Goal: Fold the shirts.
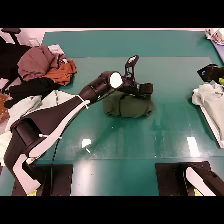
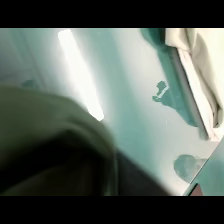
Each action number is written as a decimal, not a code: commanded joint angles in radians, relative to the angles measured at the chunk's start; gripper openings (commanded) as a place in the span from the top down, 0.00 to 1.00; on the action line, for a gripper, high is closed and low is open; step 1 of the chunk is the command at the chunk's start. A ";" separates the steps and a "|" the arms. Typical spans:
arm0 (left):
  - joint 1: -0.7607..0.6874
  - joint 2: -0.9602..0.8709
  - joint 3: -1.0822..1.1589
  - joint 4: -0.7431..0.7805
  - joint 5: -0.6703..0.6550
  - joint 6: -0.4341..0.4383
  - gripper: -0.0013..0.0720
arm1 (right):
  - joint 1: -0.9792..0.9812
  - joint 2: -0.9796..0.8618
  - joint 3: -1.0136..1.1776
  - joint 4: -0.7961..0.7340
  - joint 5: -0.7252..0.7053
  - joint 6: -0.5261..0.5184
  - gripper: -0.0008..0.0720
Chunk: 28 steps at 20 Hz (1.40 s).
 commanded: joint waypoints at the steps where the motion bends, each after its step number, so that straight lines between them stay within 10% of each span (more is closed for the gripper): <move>1: -0.001 -0.005 0.002 -0.015 0.024 0.027 0.94 | 0.005 -0.002 0.000 -0.001 0.004 0.002 0.39; 12: -0.006 -0.002 0.285 -0.148 0.062 0.065 0.94 | 0.005 0.000 0.000 -0.009 0.000 0.001 0.39; 20: -0.065 -0.008 -0.066 -0.121 -0.032 0.087 0.94 | 0.005 0.008 0.000 -0.061 0.007 0.002 0.39; 28: -0.062 0.125 -0.074 0.254 -0.551 0.087 0.94 | 0.005 0.040 -0.027 -0.156 0.028 0.013 0.39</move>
